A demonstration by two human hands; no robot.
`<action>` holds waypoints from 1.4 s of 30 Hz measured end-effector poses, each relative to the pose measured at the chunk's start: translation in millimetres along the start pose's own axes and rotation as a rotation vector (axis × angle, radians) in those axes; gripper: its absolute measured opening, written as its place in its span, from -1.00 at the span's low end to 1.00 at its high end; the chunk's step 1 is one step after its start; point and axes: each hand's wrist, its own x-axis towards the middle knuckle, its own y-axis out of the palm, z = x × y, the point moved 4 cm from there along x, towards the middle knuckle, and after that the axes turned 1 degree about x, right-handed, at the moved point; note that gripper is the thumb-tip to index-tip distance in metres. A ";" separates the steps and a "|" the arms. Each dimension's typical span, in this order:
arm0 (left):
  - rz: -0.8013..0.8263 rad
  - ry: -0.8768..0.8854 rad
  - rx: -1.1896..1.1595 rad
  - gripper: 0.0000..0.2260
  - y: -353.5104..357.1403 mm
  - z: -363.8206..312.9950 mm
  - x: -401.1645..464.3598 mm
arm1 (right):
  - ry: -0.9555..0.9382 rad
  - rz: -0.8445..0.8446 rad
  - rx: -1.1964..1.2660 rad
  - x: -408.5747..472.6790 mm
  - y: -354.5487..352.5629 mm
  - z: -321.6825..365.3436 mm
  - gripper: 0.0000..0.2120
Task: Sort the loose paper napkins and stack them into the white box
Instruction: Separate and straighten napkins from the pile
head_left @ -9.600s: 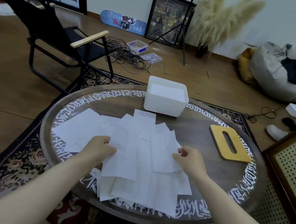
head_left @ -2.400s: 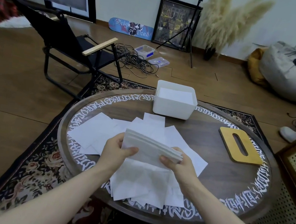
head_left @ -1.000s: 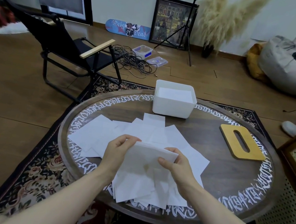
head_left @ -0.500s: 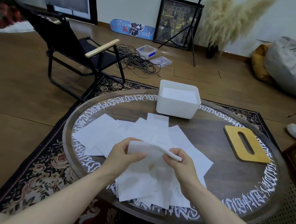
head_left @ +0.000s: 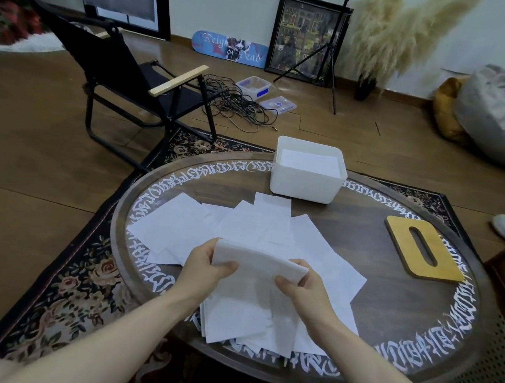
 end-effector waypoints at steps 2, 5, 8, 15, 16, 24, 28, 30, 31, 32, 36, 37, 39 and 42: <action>-0.013 0.004 0.021 -0.72 -2.1 1.9 1.2 | 0.009 -0.026 -0.081 1.4 -1.7 -2.9 -0.86; -0.046 0.020 0.084 -0.71 -6.4 5.6 3.7 | -0.010 -0.083 -0.161 1.4 -5.2 -2.3 -0.78; -0.109 0.029 0.133 -0.86 -11.5 7.8 7.3 | -0.017 -0.121 -0.139 -0.2 -6.7 4.5 -0.87; -0.182 0.063 0.029 -0.95 -7.6 -18.2 6.5 | -0.052 -0.230 -0.013 -2.1 -17.6 28.7 -0.83; -0.191 0.057 0.011 -0.96 -7.1 -20.6 5.5 | -0.049 -0.237 0.006 -2.8 -20.6 31.8 -0.85; -0.183 0.002 -0.090 -0.83 16.5 -48.2 13.3 | -0.093 -0.241 -0.020 -6.5 -47.8 58.0 -0.89; -0.194 -0.006 -0.105 -0.86 30.3 -68.0 33.3 | -0.125 -0.285 0.011 11.4 -62.9 79.9 -0.95; -0.201 -0.003 -0.101 -0.87 35.9 -77.9 46.2 | -0.116 -0.298 0.051 24.1 -69.6 88.5 -0.95; -0.206 0.002 -0.095 -0.88 38.2 -82.3 53.7 | -0.115 -0.308 0.061 31.6 -73.3 92.7 -0.95; -0.209 0.005 -0.090 -0.88 40.6 -86.7 61.2 | -0.117 -0.319 0.050 38.2 -76.4 98.4 -0.95; -0.213 0.014 -0.068 -0.87 50.4 -102.1 95.7 | -0.140 -0.358 -0.008 67.5 -89.1 118.3 -0.95; -0.212 0.013 -0.054 -0.87 53.2 -104.8 104.5 | -0.149 -0.367 -0.031 75.9 -92.4 121.2 -0.92; -0.204 0.010 -0.014 -0.87 59.2 -109.0 121.6 | -0.154 -0.383 -0.086 92.6 -99.6 126.0 -0.89; -0.204 0.003 0.035 -0.85 66.2 -115.0 147.1 | -0.159 -0.401 -0.174 120.2 -110.0 133.7 -0.90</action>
